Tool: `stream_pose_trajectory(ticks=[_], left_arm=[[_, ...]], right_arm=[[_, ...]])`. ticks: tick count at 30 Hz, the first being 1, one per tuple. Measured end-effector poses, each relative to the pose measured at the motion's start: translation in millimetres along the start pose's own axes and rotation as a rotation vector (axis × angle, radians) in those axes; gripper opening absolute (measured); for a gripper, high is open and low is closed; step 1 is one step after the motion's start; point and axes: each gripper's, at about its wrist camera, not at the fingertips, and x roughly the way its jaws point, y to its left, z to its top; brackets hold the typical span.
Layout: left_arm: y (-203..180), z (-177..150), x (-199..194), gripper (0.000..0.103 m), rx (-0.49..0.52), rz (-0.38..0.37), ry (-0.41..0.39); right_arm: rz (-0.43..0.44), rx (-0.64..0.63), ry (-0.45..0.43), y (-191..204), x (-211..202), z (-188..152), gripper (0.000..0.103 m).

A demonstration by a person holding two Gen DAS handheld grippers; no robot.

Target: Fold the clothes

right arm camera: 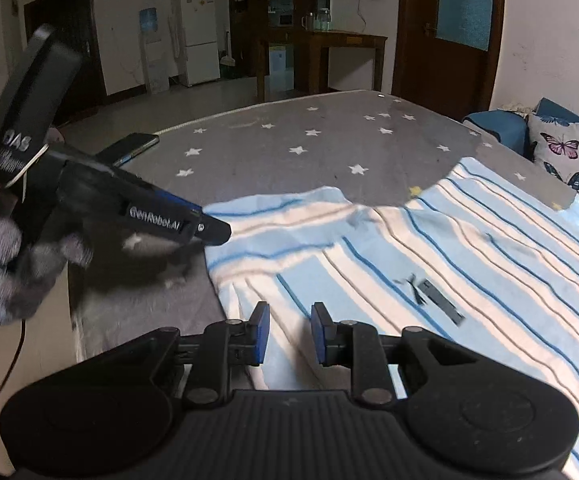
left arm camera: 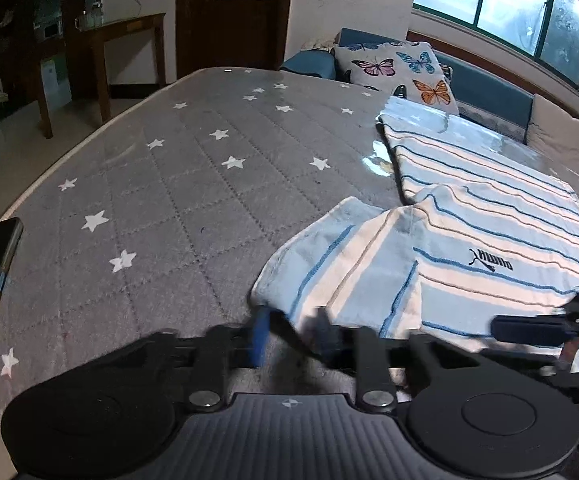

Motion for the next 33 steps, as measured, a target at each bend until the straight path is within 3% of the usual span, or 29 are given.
stream_pose_trajectory(ticks=[2, 8, 13, 19, 22, 27, 31, 33], left_arm=[[2, 1, 1, 0.005, -0.009, -0.016, -0.001], [-3, 7, -17, 0.004, 0.007, -0.055, -0.087], [-23, 15, -44, 0.004, 0.068, -0.132, -0.176], [-72, 15, -61, 0.004, 0.219, -0.278, -0.223], [-99, 8, -57, 0.004, 0.319, -0.346, -0.199], [-131, -12, -40, 0.004, 0.456, -0.386, -0.108], [-135, -21, -27, 0.01, 0.486, -0.415, -0.027], [-132, -22, -32, 0.021, 0.51, -0.442, -0.022]], right_arm=[[0.011, 0.008, 0.003, 3, 9, 3, 0.022], [0.015, -0.017, 0.018, 15, 26, 4, 0.022], [0.0, 0.017, 0.002, 3, 6, -3, 0.022], [-0.093, 0.117, -0.007, -35, -37, -27, 0.027], [-0.159, 0.172, -0.018, -55, -59, -41, 0.028], [-0.224, 0.27, -0.029, -80, -83, -60, 0.028], [-0.242, 0.316, -0.033, -90, -93, -69, 0.028], [-0.234, 0.331, -0.039, -93, -95, -71, 0.028]])
